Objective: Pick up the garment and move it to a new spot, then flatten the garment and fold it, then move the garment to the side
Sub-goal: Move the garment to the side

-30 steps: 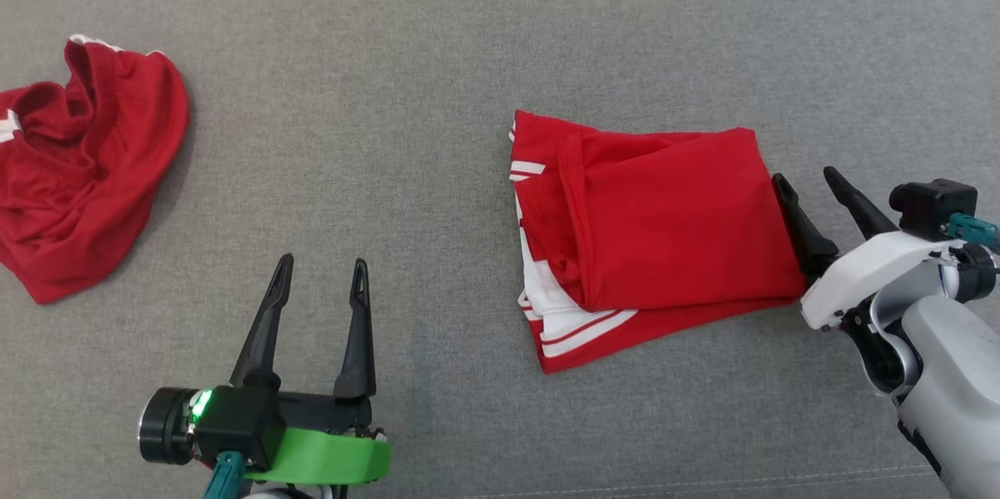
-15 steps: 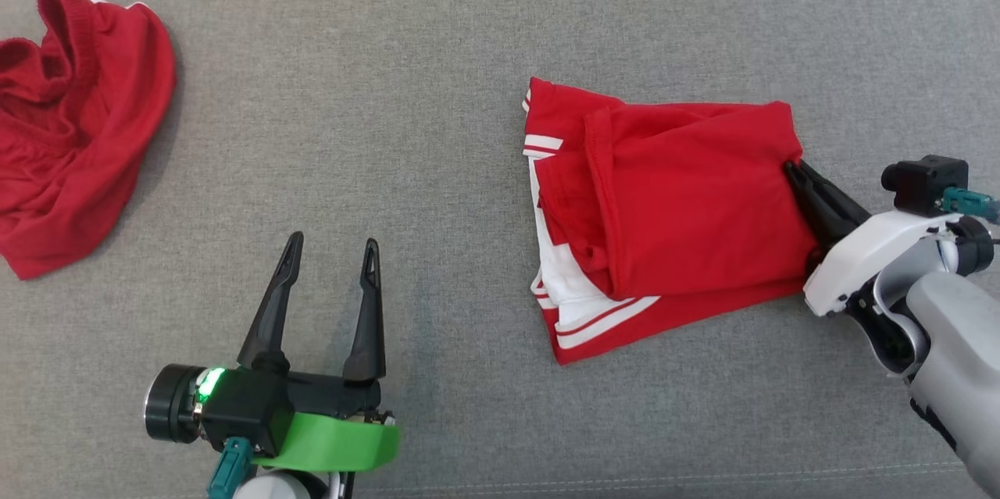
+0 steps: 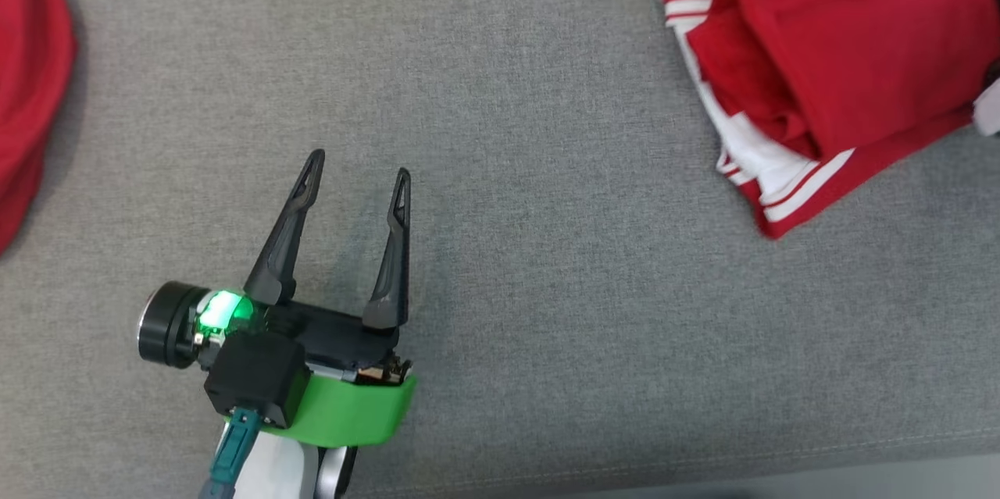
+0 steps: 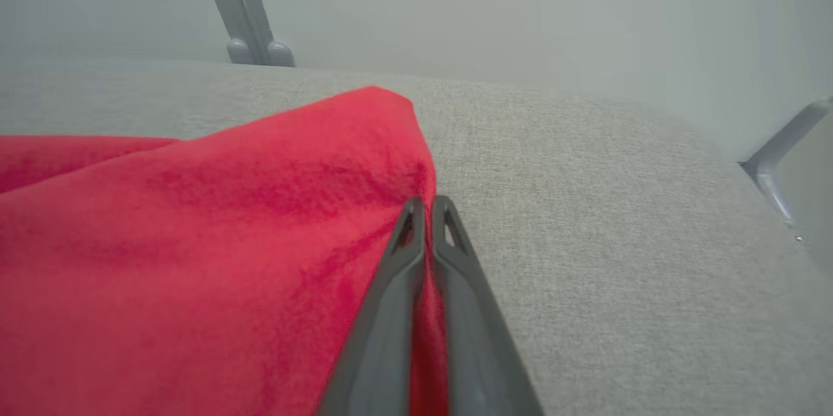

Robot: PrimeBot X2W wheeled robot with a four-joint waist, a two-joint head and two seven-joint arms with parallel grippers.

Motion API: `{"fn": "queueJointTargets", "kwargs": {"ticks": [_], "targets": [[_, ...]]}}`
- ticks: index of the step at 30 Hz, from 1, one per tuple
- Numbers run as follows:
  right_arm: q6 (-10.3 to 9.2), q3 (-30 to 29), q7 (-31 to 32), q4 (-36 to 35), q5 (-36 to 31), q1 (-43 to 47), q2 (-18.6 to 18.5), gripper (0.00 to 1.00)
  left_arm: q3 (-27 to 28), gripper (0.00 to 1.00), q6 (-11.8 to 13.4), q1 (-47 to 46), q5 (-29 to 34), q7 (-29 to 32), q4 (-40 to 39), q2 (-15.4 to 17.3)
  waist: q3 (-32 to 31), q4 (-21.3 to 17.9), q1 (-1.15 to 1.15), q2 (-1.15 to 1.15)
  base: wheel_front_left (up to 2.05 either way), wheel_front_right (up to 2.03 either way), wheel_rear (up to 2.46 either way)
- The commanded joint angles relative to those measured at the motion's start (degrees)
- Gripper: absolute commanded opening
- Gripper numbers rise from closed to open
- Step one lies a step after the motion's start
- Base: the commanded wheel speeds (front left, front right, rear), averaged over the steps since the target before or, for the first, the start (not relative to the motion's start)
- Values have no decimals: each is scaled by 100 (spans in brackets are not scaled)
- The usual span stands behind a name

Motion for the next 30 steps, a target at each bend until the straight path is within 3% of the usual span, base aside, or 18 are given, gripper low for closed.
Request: {"fn": "queueJointTargets", "kwargs": {"ticks": [1, 12, 20, 22, 24, 30], "targets": [[-13, -107, -47, 64, -44, -171, -128, 0, -12, 100, -40, -179, 87, -2, -73, 34, 501, -275, 0, 0, 0, 0, 0], [-13, -1055, -153, 482, -394, -791, -911, 0, -164, 100, -212, -616, 363, -2, -400, 333, 1286, -618, 0, 0, 0, 0, 0], [-13, -1668, -171, 681, -921, -1214, -1206, 0, -234, 100, -227, -759, 418, -2, -412, 521, 1578, -646, 0, 0, 0, 0, 0], [-13, -1881, -173, 775, -1160, -1373, -1218, 100, -262, 100, -223, -791, 405, 0, -375, 537, 1596, -636, 0, 0, 0, 0, 0], [-13, -2094, -176, 657, -1525, -1501, -1125, 100, -305, 100, -219, -834, 385, 2, -326, 528, 1559, -607, 0, 0, 0, 0, 0], [-13, -2607, -173, 55, -2388, -882, -246, 100, -398, 100, -105, -779, 266, 2, -268, 417, 1025, -487, 0, 0, 0, 0, 0]]}}
